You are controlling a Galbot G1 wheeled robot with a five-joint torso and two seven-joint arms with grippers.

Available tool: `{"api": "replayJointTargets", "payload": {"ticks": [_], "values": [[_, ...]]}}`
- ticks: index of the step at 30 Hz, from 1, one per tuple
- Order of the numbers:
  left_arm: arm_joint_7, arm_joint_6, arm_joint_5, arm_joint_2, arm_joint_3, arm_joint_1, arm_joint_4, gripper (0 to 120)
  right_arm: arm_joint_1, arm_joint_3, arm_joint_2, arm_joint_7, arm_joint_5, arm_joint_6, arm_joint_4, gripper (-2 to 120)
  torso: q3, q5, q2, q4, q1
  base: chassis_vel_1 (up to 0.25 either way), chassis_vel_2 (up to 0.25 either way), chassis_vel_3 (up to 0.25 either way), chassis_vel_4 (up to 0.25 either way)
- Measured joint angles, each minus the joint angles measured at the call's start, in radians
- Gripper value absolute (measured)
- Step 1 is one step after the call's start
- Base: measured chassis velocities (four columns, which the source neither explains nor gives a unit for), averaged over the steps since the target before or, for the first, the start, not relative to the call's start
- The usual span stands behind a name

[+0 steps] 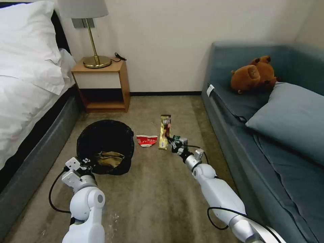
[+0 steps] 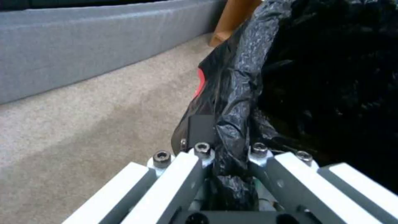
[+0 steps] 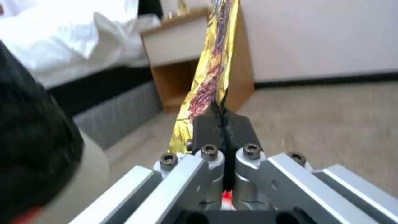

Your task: Pick up the trash bin, then pick up the garbage on the floor and place it into the trash bin.

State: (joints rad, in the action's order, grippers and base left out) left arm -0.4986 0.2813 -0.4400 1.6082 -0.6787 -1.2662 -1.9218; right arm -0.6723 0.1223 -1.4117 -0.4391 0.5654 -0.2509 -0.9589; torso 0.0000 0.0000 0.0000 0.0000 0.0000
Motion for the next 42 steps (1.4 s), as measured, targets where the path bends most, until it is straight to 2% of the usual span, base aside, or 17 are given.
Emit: {"api": "replayJointTargets", "payload": {"ticks": [8,18,29,37,42], "values": [[0.0,-0.004,0.004,0.0,0.016,0.004,0.02,1,-0.035,-0.057,0.013,0.123,0.002,0.002,-0.242,0,0.0,-0.0001,0.0,0.0,0.0,0.0,0.0,0.0,0.0],[-0.002,-0.006,0.005,0.0,0.018,0.004,0.02,1,-0.054,-0.181,-0.001,0.256,-0.033,-0.006,-0.45,0,0.0,-0.0002,0.0,0.0001,0.0,0.0,0.0,0.0,0.0],[-0.009,-0.005,0.006,0.0,0.028,-0.008,0.012,1,-0.038,-0.318,-0.011,0.304,-0.077,-0.004,-0.483,0,0.0,-0.0002,0.0,0.0,0.0,0.0,0.0,0.0,0.0],[-0.03,0.039,-0.02,0.0,0.038,-0.014,-0.012,1,-0.013,-0.422,-0.026,0.326,-0.142,-0.013,-0.426,0,0.0,0.0,0.0,0.0001,0.0,0.0,0.0,0.0,0.0],[-0.048,0.071,-0.06,0.0,0.049,-0.015,-0.036,1,-0.006,-0.467,-0.049,0.314,-0.212,-0.043,-0.34,0,0.0,-0.0001,0.0,0.0001,0.0,0.0,0.0,0.0,0.0]]}}
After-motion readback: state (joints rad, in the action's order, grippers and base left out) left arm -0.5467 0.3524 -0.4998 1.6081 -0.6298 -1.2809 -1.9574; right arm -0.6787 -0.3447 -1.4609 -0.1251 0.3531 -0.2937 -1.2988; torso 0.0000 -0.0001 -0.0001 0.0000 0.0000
